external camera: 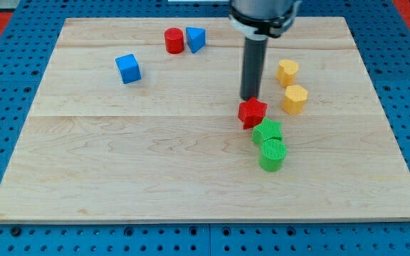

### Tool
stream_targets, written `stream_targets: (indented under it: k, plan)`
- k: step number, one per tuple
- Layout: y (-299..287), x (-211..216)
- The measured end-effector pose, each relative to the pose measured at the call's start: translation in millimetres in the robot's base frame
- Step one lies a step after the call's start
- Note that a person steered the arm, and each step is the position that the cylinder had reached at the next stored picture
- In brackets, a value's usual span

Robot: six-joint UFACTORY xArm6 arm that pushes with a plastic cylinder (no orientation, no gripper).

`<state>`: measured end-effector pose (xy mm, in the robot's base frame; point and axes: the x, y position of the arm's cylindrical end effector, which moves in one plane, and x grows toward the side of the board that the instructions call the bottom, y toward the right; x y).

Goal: Slide red circle to the center

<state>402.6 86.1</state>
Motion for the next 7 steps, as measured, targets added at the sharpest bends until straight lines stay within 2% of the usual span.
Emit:
stream_targets:
  k: [1, 3, 4, 5, 7]
  plan:
    - [6.7, 22.5]
    - [1.3, 30.9]
    - [-6.2, -16.6]
    - [-47.5, -70.9]
    - [-185.5, -90.4]
